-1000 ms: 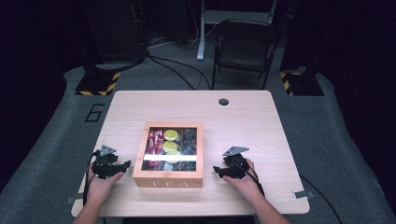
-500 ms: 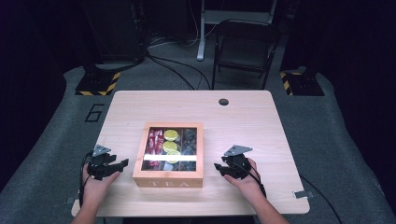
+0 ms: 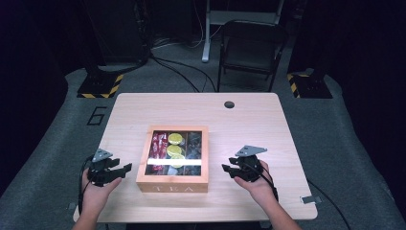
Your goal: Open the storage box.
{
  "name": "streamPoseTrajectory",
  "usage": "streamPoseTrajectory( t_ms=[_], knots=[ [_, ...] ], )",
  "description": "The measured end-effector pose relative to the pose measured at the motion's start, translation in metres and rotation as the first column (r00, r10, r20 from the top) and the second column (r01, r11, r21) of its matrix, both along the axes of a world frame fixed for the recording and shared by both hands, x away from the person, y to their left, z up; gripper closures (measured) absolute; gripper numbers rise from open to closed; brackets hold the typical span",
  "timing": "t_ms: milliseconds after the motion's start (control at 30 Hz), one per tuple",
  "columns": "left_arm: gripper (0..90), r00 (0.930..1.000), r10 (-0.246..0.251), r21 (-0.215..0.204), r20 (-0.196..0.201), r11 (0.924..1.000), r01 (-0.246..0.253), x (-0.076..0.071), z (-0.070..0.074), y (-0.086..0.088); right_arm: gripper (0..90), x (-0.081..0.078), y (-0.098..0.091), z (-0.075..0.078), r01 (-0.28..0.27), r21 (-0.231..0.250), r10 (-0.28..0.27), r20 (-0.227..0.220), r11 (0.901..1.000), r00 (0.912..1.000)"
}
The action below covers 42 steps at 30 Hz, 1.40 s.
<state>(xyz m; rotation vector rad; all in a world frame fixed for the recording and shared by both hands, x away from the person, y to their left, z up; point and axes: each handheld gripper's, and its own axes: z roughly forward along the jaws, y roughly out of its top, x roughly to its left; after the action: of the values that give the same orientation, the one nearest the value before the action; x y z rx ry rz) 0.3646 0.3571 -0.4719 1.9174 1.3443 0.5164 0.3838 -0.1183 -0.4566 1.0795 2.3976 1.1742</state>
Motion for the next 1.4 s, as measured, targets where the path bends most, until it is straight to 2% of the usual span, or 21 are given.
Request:
streamPoseTrajectory(
  t_ms=[100,167,267,400,500,633,700,733,833,900,967,1133,1400],
  knots=[
    [40.7,1.0,-0.004,-0.016,0.004,0.9999,0.004,-0.002,0.004,0.0,56.8,-0.003,0.003,0.004,-0.03,-0.005,0.03,-0.001,0.9995,0.9995],
    [40.8,0.9999,-0.001,-0.015,0.016,0.9999,0.002,-0.002,0.004,0.0,57.3,-0.005,0.005,0.006,-0.028,-0.005,0.028,0.0,0.9996,0.9996],
    [41.2,0.9998,-0.01,-0.027,0.015,0.9996,0.011,-0.003,0.006,-0.001,60.9,-0.014,0.014,0.014,-0.064,-0.002,0.064,0.009,0.9979,0.9979],
    [41.5,0.9998,-0.012,-0.051,0.015,0.9986,0.012,-0.003,0.003,-0.001,65.3,-0.026,0.022,0.022,-0.106,0.028,0.106,0.03,0.9939,0.9939],
    [41.8,0.9999,-0.013,-0.059,0.007,0.9982,0.013,-0.002,0.002,0.0,68.2,-0.034,0.027,0.021,-0.125,0.042,0.122,0.053,0.9913,0.991],
    [42.6,1.0,-0.008,-0.063,0.006,0.998,0.008,0.0,-0.001,0.002,73.0,-0.04,0.031,0.017,-0.152,0.016,0.15,0.084,0.9883,0.9851],
    [42.6,1.0,-0.008,-0.062,0.002,0.998,0.008,0.0,-0.002,0.002,74.5,-0.041,0.031,0.016,-0.154,0.021,0.152,0.078,0.9878,0.9852],
    [42.6,1.0,-0.007,-0.064,0.0,0.998,0.007,0.001,-0.002,0.004,75.7,-0.044,0.031,0.011,-0.162,0.047,0.159,0.067,0.9856,0.985],
    [42.6,1.0,0.002,-0.072,0.008,0.9974,-0.001,0.001,-0.002,0.004,75.9,-0.046,0.031,0.01,-0.185,0.046,0.183,0.053,0.9817,0.9818],
    [42.6,1.0,0.001,-0.101,0.0,0.9949,-0.001,0.0,-0.001,0.006,77.6,-0.048,0.031,0.01,-0.193,0.052,0.191,0.054,0.9797,0.9802],
    [42.6,1.0,0.003,-0.101,-0.001,0.9948,-0.003,0.0,-0.002,0.006,78.1,-0.048,0.031,0.008,-0.2,0.06,0.198,0.05,0.9779,0.979],
    [42.6,1.0,0.003,-0.1,-0.006,0.995,-0.003,0.0,-0.002,0.007,78.5,-0.047,0.033,0.002,-0.227,0.056,0.226,0.02,0.9723,0.9739],
    [42.6,1.0,0.009,-0.094,0.001,0.9956,-0.009,0.0,-0.003,0.007,79.0,-0.047,0.035,-0.003,-0.241,0.037,0.241,0.007,0.9699,0.9706]
  ],
)
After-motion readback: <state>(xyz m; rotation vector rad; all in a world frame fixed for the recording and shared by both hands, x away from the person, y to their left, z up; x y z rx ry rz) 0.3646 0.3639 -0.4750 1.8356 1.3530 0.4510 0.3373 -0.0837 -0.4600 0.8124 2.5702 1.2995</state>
